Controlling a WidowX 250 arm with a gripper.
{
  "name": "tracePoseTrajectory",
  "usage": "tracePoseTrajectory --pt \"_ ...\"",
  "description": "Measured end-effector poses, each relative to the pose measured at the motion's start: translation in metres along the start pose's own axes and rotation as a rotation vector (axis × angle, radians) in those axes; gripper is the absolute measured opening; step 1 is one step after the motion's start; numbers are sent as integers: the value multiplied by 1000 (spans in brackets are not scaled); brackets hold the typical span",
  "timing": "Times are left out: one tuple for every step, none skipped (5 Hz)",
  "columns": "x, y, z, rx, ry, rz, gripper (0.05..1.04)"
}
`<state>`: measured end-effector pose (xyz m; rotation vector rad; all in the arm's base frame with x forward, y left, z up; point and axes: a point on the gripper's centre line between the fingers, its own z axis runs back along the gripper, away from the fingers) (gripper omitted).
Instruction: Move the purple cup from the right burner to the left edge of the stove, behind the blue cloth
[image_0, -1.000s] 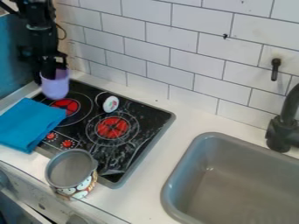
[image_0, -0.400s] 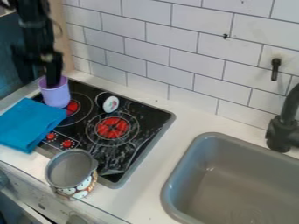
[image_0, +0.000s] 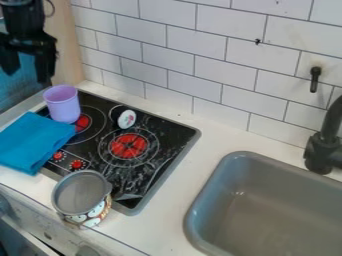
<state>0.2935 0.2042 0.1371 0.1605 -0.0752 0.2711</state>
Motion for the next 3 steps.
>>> tracePoseTrajectory --pt "-18 -17 12 -84 1 -114 1001" --pt "-34 -51 4 -118 69 -220 1001" --pt "-43 -89 0 -119 128 -337 1001"
